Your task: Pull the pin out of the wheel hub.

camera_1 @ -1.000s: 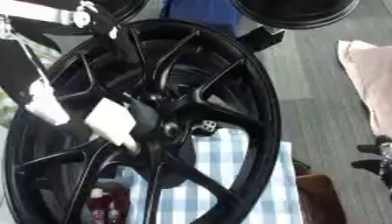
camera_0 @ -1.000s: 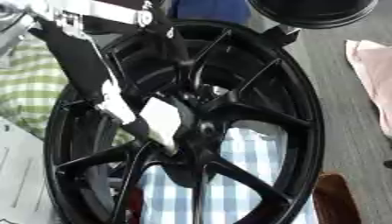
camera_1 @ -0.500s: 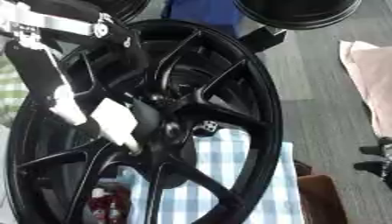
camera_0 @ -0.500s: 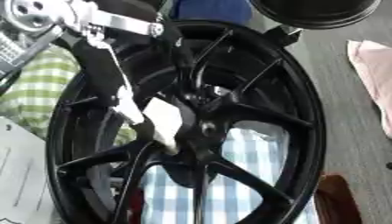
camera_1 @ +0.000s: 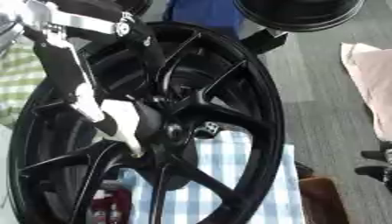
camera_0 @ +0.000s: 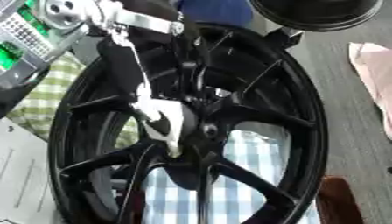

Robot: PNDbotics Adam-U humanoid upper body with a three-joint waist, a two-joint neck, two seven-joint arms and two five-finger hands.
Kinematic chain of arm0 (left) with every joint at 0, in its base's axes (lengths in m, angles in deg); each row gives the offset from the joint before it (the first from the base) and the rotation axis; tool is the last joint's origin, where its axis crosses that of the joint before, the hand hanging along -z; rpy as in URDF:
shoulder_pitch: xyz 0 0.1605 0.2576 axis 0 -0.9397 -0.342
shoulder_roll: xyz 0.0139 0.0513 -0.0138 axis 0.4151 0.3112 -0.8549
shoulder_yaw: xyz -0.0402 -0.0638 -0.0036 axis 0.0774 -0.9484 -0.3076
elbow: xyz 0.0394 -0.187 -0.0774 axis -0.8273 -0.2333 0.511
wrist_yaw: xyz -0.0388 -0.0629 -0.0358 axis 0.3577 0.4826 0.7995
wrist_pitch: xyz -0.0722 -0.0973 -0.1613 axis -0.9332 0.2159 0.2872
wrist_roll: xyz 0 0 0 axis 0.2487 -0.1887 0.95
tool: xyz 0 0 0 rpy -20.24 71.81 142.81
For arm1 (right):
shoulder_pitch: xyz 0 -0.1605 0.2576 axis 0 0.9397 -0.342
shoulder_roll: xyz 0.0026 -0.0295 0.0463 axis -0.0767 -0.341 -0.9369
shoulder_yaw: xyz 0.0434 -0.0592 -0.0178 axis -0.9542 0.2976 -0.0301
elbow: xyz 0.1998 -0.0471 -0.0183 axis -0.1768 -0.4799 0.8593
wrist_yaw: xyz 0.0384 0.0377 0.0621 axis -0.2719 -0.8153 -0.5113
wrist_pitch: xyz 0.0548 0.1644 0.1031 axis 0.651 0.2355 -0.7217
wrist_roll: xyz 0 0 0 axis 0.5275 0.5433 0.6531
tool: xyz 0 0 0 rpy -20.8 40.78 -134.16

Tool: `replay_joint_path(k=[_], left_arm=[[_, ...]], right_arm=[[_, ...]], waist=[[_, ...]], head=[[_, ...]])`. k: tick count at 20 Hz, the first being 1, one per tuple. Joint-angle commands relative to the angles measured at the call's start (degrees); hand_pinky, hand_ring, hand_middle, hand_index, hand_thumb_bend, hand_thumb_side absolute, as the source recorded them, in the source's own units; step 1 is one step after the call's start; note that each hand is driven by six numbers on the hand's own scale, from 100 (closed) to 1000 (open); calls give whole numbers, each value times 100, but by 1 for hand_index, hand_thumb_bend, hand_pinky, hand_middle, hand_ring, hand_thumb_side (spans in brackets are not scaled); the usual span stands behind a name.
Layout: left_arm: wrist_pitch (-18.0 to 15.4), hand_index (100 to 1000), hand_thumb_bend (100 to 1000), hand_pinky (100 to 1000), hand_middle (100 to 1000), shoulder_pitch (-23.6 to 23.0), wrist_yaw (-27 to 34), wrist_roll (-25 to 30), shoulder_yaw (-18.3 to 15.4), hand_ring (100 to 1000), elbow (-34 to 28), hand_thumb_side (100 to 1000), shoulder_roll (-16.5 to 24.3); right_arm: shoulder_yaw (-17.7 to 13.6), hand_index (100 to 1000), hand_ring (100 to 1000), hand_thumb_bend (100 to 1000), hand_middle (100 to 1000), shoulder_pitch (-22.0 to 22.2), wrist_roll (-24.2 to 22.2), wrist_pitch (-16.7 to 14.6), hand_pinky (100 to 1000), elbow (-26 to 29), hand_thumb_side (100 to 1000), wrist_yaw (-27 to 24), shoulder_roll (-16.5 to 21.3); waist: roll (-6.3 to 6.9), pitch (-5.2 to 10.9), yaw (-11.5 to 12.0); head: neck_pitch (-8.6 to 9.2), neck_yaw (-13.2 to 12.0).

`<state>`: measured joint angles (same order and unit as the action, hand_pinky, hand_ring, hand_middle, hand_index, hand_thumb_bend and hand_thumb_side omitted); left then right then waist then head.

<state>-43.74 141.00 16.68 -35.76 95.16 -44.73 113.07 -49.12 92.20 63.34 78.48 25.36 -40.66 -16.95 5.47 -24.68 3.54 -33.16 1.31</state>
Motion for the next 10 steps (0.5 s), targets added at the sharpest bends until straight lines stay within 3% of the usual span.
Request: replay_joint_path(k=[1, 10], left_arm=[[-137, 844, 677, 825, 740, 29, 90, 49, 52, 769, 68, 281, 95], [-204, 830, 656, 813, 725, -71, 144, 56, -6, 765, -29, 270, 303]], right_arm=[[-22, 617, 582, 100, 686, 13, 6, 19, 810, 108, 864, 53, 38], [-27, 617, 582, 100, 686, 23, 15, 41, 810, 108, 864, 52, 37]], waist=[[58, 589, -12], [42, 588, 4]], head=[[61, -24], [93, -23]])
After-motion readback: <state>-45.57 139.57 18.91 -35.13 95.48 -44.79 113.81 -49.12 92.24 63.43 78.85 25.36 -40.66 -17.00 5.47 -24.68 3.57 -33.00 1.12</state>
